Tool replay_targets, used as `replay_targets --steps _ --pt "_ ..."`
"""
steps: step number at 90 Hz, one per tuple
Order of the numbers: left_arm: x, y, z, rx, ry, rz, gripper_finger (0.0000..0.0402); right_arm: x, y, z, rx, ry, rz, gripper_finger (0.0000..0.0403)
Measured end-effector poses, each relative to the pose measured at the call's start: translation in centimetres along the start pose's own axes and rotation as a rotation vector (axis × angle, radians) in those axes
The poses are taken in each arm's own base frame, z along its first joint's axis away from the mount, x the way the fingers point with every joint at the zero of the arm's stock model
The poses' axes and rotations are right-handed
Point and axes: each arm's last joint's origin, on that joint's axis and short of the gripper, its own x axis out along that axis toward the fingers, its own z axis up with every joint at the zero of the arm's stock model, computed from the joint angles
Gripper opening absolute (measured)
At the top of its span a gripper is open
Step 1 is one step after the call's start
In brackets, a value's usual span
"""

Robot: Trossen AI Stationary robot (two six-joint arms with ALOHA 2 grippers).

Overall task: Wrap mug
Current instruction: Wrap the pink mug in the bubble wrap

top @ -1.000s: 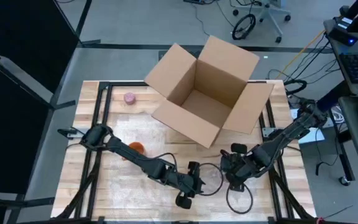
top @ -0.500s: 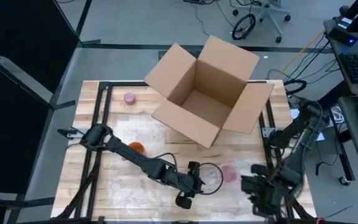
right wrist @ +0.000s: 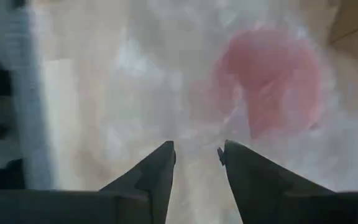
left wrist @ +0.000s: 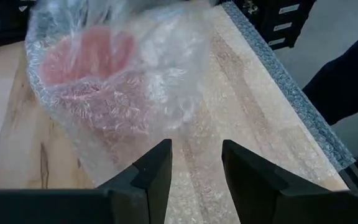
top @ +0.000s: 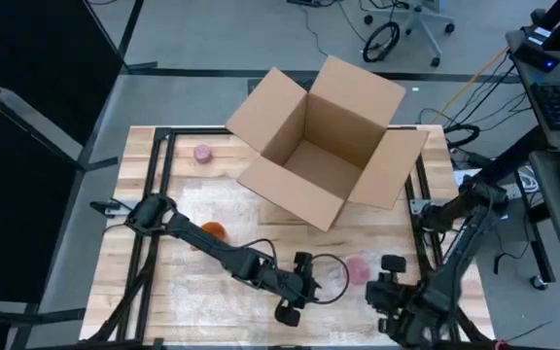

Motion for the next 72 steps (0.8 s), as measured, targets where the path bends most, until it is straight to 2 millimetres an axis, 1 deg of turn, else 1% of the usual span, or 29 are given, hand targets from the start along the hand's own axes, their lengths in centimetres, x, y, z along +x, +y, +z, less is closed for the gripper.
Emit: replay_targets --steps 14,25,34,41,51,64,72 --pt "0.0 0.0 0.0 0.0 0.0 0.0 0.0131 1.0 -1.1 1.8 -0.05 0.008 -0.037 0.0128" --pt "0.0 0.0 0.0 0.0 0.0 0.0 0.0131 1.8 -2.3 3.2 -0.054 0.028 -0.068 0.0128" --pt "0.0 0.0 0.0 0.0 0.0 0.0 0.0131 2.8 -3.1 3.8 -0.067 0.061 -0.073 0.0128" --pt "0.0 0.0 0.0 0.0 -0.001 0.0 0.0131 3.9 -3.7 4.0 -0.076 0.122 -0.048 0.0128" --pt "0.0 0.0 0.0 0.0 -0.001 0.0 0.0131 6.0 -4.4 4.0 -0.069 0.183 0.017 0.0128" --pt "-0.1 0.0 0.1 -0.001 -0.002 0.0 0.0131 8.8 -5.0 3.6 -0.044 0.202 0.104 0.0127" --pt "0.0 0.0 0.1 -0.002 -0.006 0.0 0.0131 10.0 -5.5 3.5 -0.007 0.202 0.154 0.0127"
